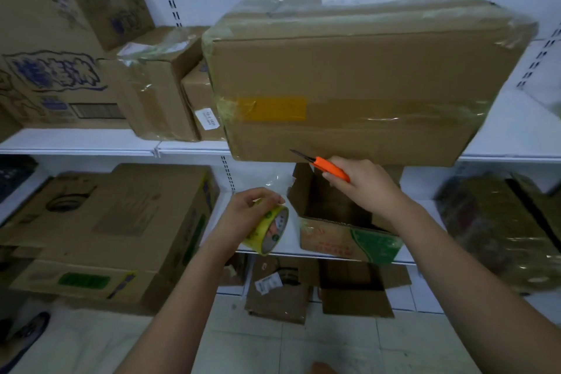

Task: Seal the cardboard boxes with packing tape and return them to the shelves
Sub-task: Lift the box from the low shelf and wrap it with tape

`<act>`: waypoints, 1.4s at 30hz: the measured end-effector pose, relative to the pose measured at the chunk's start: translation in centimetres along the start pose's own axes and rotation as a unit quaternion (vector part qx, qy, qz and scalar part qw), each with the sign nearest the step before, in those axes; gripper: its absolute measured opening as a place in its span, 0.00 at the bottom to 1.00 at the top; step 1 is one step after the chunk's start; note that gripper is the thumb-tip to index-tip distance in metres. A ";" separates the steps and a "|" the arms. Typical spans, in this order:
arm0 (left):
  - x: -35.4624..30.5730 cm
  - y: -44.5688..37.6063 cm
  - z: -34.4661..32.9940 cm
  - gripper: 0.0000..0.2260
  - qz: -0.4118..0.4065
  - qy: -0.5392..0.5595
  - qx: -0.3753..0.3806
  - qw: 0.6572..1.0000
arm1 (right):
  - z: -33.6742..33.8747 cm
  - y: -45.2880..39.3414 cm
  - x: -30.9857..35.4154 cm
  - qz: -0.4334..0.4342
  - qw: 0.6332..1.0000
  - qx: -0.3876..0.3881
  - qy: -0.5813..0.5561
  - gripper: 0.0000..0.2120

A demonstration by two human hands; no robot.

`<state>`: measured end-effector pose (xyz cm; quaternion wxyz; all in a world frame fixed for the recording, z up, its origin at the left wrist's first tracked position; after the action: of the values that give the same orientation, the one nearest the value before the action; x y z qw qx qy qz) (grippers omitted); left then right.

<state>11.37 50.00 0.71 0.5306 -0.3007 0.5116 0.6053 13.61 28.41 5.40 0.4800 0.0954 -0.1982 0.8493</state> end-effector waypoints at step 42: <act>8.7 -9.4 -30.1 0.23 -0.171 -0.602 0.126 0.770 | -3.7 29.8 -19.1 -0.436 0.777 -0.343 -0.297 0.09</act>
<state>12.71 23.88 -18.94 0.8577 0.1123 0.0992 0.4919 -1.81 1.44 -11.97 0.7171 0.2478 -0.5464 0.3547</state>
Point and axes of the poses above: each hand's wrist, its own y-axis away from the middle knuckle, its own z-axis out of the back of the hand, x = y × z, the point moved 10 cm from there along -y, towards the middle knuckle, and after that the axes turned 10 degrees about z, right-handed, at the moved point
